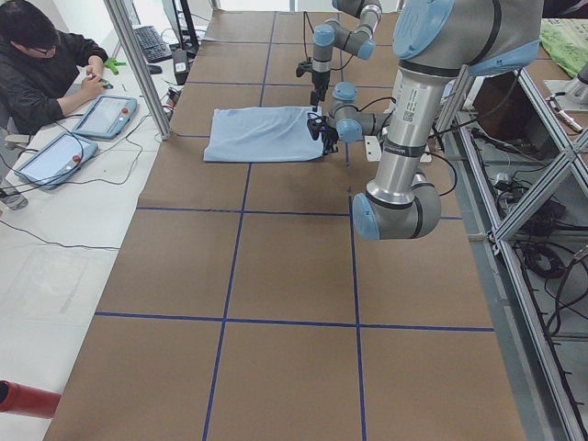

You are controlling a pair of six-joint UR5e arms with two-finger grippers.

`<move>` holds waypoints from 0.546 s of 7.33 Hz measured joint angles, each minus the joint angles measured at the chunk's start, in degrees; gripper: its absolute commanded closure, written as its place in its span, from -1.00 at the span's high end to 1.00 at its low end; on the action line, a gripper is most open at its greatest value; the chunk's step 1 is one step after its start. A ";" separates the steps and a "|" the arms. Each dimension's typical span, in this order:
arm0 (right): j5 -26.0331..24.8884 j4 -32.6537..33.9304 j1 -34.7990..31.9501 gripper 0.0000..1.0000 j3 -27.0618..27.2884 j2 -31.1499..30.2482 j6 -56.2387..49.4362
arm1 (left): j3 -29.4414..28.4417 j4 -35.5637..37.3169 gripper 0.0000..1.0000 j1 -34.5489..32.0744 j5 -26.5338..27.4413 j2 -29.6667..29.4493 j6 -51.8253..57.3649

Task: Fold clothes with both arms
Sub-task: 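Move the right gripper to the other near corner and grasp both corners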

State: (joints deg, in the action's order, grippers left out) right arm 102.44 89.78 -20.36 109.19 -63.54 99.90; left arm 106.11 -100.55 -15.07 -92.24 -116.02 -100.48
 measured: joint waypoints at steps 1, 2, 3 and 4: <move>-1.95 0.08 1.35 1.00 -1.13 0.16 2.54 | -0.19 -0.17 -1.00 0.01 0.02 -0.01 0.07; -3.22 0.10 1.77 1.00 -2.24 0.41 3.68 | -0.30 -0.27 -1.00 0.03 0.03 -0.05 0.10; -3.98 0.07 1.83 1.00 -2.95 0.56 4.17 | -0.34 -0.34 -1.00 0.04 0.03 -0.08 0.11; -4.33 0.02 1.86 1.00 -3.77 0.64 4.38 | -0.36 -0.39 -1.00 0.04 0.04 -0.08 0.11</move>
State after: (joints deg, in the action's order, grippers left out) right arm 98.11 89.80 -18.49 105.42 -62.90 104.28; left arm 105.75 -100.94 -15.03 -92.20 -116.09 -100.37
